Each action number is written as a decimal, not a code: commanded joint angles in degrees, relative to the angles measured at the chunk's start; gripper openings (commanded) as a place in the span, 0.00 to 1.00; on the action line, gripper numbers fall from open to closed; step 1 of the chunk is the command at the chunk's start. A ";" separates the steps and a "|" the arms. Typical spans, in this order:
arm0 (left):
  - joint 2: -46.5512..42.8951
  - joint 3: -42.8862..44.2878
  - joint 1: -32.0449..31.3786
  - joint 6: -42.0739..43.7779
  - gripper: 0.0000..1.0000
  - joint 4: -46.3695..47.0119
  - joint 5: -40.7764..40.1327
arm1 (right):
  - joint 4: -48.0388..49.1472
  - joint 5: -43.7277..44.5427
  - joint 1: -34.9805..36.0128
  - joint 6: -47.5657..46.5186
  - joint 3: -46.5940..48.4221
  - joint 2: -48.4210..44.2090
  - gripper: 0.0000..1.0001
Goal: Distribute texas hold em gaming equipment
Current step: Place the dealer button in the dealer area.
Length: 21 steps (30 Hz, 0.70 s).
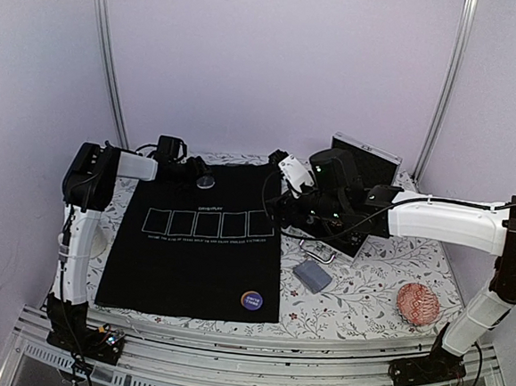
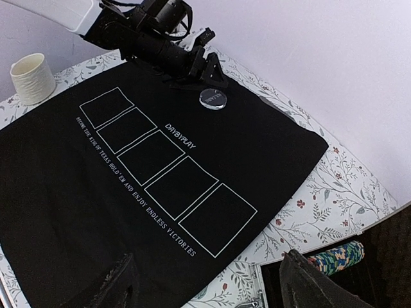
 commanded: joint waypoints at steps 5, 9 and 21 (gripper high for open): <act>-8.07 0.12 -0.25 10.76 0.94 -5.63 -9.00 | -2.34 -0.88 0.01 1.81 2.54 -1.07 0.79; -14.71 -5.40 -1.13 14.75 0.95 -3.59 -9.53 | -3.55 -1.63 -0.05 1.12 3.17 -1.18 0.81; -42.93 -33.93 -5.64 21.45 0.96 -3.89 -6.93 | -24.89 -12.14 2.55 2.07 13.32 9.09 0.84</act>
